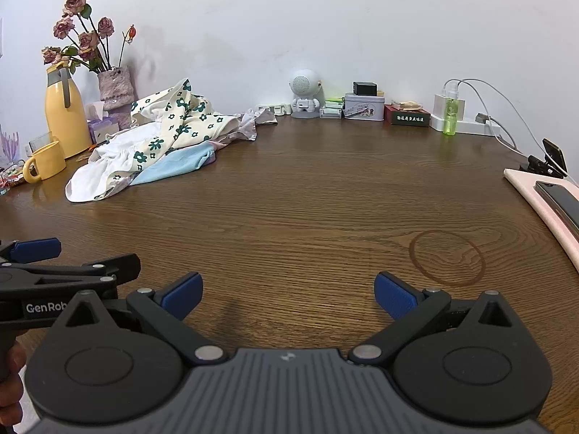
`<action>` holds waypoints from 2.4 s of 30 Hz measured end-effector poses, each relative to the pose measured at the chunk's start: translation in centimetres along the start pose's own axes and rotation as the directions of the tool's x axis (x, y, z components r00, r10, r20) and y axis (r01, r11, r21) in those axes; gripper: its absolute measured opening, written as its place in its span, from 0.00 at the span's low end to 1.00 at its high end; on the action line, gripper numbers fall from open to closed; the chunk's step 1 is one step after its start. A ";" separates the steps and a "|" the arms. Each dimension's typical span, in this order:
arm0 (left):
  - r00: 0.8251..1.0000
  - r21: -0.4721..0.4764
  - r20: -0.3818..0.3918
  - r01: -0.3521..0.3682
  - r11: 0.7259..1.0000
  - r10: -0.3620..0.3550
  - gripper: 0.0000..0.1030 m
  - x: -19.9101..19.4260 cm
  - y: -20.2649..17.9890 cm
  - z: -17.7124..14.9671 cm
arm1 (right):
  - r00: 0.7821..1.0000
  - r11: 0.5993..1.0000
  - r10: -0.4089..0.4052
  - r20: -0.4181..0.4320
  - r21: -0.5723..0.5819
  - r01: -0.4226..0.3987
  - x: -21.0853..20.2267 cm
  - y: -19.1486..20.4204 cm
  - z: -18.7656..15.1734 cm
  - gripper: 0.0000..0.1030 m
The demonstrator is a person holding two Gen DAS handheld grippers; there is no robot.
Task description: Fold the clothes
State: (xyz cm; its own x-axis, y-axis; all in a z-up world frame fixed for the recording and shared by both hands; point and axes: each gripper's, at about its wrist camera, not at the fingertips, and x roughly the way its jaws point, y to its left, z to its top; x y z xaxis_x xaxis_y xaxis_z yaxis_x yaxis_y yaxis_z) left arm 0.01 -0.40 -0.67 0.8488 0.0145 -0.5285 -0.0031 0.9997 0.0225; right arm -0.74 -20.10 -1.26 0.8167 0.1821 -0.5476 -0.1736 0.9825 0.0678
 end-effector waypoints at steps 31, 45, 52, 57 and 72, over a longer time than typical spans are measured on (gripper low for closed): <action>1.000 -0.007 -0.014 0.008 1.000 -0.008 0.99 0.1 0.5 0.2 | 1.000 1.000 0.007 -0.015 -0.001 -0.007 0.3 0.1 -0.1 1.00; 0.999 -0.027 -0.036 0.013 1.000 -0.014 0.99 1.3 1.9 1.6 | 0.995 0.997 0.081 -0.061 -0.014 -0.082 1.7 0.2 1.8 1.00; 0.999 -0.004 -0.018 -0.029 1.000 0.029 0.99 3.8 5.9 7.4 | 0.978 0.976 0.182 -0.103 -0.104 -0.192 4.2 1.8 9.2 1.00; 0.987 -0.030 -0.004 -0.163 0.986 0.163 0.99 7.5 11.8 12.0 | 0.964 0.948 0.239 -0.113 -0.190 -0.257 8.2 5.5 16.9 1.00; 0.937 -0.135 -0.159 -0.332 0.934 0.310 0.99 24.2 29.1 17.6 | 0.975 0.929 0.179 -0.129 -0.304 -0.211 33.7 17.9 30.4 0.84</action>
State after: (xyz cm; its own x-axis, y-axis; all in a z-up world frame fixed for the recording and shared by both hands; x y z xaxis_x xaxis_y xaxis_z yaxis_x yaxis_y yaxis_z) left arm 29.79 28.79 2.14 0.7105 0.3266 -0.6233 -0.3560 0.9309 0.0819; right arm 40.36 4.85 6.82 0.6944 0.3485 -0.6295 -0.5007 0.8624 -0.0748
